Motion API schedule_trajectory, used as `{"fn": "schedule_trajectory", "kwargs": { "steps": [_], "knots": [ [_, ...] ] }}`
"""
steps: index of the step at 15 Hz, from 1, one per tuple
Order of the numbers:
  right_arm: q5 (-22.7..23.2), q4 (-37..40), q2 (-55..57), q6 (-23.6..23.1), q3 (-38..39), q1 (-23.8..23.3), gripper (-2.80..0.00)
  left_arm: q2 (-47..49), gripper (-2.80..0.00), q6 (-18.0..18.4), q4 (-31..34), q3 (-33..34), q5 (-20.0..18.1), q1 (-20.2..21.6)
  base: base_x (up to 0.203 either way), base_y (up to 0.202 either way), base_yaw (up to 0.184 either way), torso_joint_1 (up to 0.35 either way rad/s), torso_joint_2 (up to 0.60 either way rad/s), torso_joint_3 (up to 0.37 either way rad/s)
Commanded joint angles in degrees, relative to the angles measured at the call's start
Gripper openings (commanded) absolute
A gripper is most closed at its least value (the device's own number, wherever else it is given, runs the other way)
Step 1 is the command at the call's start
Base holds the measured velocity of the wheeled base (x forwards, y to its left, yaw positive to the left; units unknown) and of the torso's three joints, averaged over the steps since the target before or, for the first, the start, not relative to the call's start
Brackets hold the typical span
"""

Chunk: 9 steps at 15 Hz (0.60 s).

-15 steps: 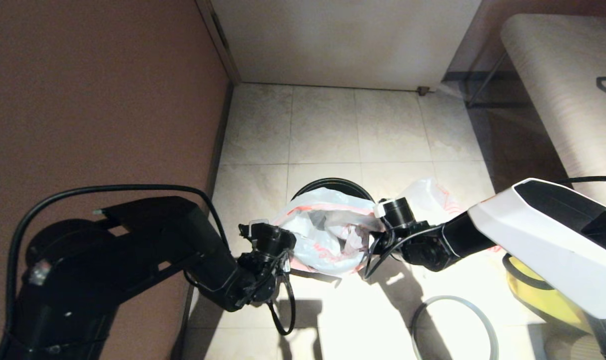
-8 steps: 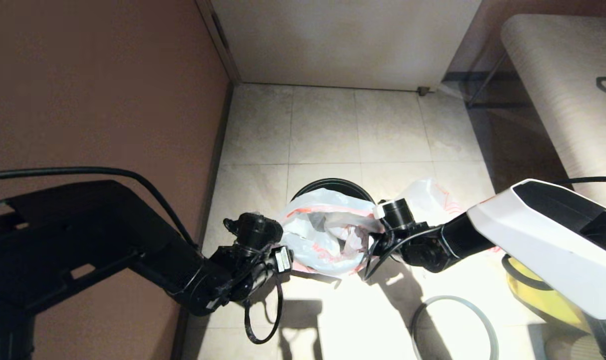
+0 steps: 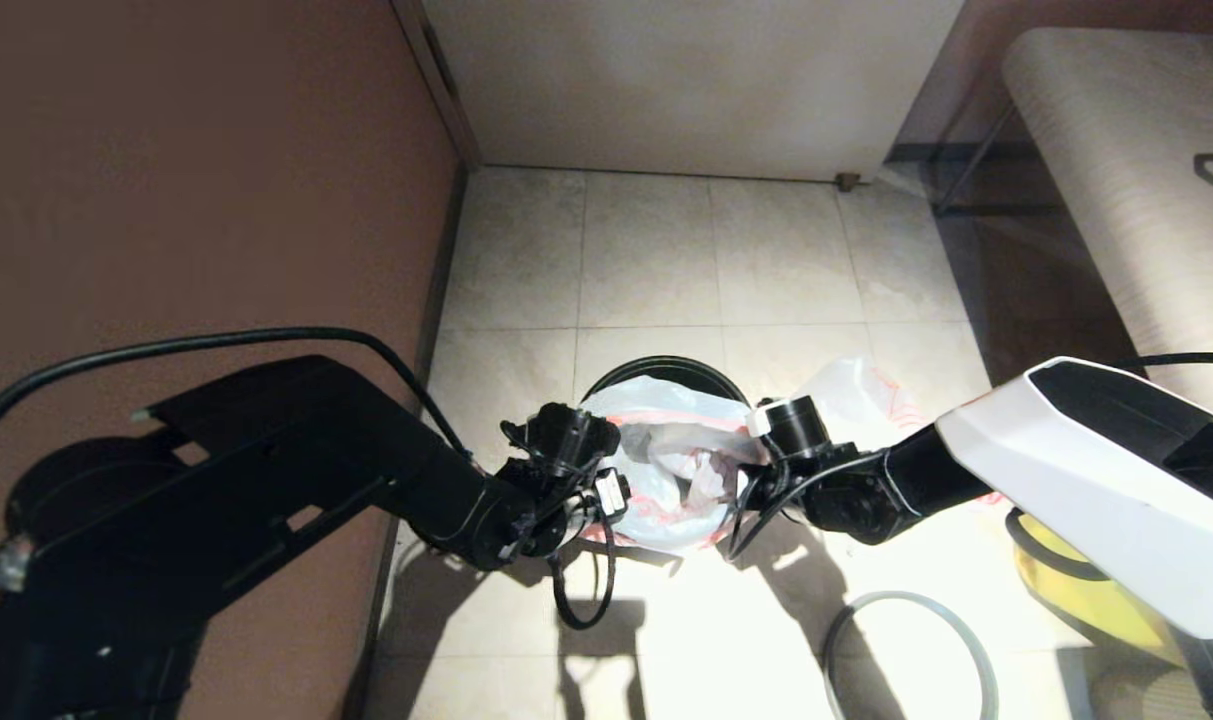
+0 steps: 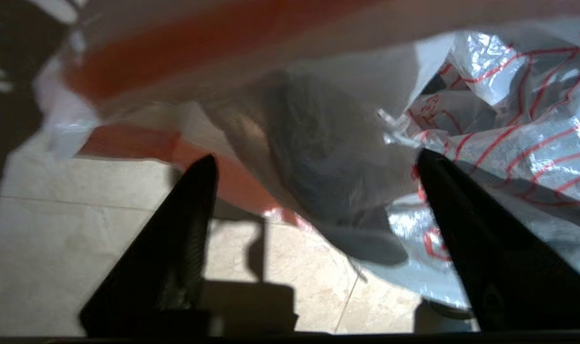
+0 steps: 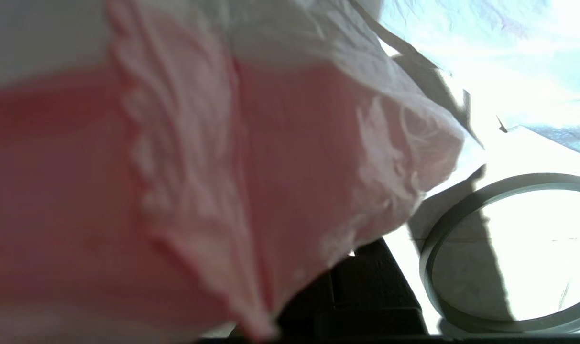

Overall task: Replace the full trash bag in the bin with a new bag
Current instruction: Put the new garbage bag on the trash can

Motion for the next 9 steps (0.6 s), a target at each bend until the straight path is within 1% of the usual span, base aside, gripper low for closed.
{"fn": "schedule_trajectory", "kwargs": {
  "steps": [1, 5, 9],
  "knots": [
    [-0.08, -0.10, -0.16, 0.15, 0.02, 0.12, -2.80, 4.69, -2.80, -0.26, 0.02, -3.43, 0.05, -0.32, 0.000, 0.000, 0.000, 0.000, 0.00, 0.000],
    [-0.08, -0.10, -0.16, 0.15, 0.02, 0.21, -2.80, 9.14, -2.80, -0.19, 0.84, -8.53, 0.13, -0.61, 0.000, 0.000, 0.000, 0.000, 0.00, 0.000],
    [-0.17, -0.10, -0.33, 0.15, 0.46, 1.37, -2.80, 8.75, -2.80, -0.35, 0.62, -8.82, 0.20, -0.49, 0.000, 0.000, 0.000, 0.000, 0.00, 0.000]
  ]
}}
